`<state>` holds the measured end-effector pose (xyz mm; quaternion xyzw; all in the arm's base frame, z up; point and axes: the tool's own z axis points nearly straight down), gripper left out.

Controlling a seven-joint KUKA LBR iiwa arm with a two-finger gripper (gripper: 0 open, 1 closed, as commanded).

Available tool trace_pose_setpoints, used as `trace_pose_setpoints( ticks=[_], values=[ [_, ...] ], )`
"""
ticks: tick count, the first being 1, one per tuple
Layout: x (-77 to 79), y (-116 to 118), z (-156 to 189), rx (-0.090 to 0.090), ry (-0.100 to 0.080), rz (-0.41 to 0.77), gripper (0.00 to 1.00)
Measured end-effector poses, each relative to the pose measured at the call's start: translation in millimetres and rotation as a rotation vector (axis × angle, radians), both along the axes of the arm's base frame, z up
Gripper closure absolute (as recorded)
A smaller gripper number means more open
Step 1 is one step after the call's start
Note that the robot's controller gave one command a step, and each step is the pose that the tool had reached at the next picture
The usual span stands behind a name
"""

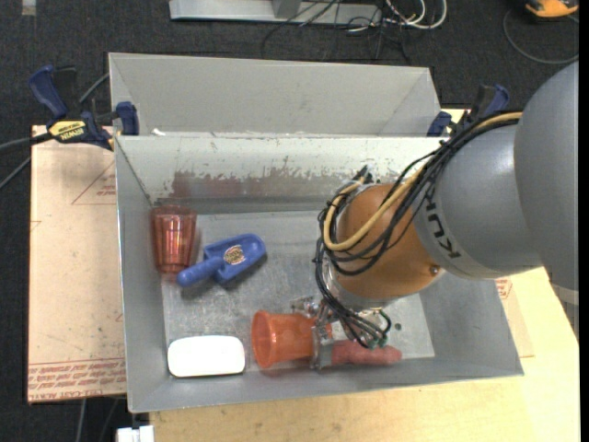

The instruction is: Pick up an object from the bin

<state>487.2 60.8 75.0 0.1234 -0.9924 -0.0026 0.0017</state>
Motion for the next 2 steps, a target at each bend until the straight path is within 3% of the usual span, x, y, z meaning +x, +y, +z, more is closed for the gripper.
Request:
trace_pose_setpoints(
  ticks=[1, 2],
  values=[
    [25.5, -17.2, 156.1, -0.004, 0.000, -0.185, 1.00],
    [25.5, -17.3, 156.1, -0.004, 0.000, -0.186, 1.00]
  ],
)
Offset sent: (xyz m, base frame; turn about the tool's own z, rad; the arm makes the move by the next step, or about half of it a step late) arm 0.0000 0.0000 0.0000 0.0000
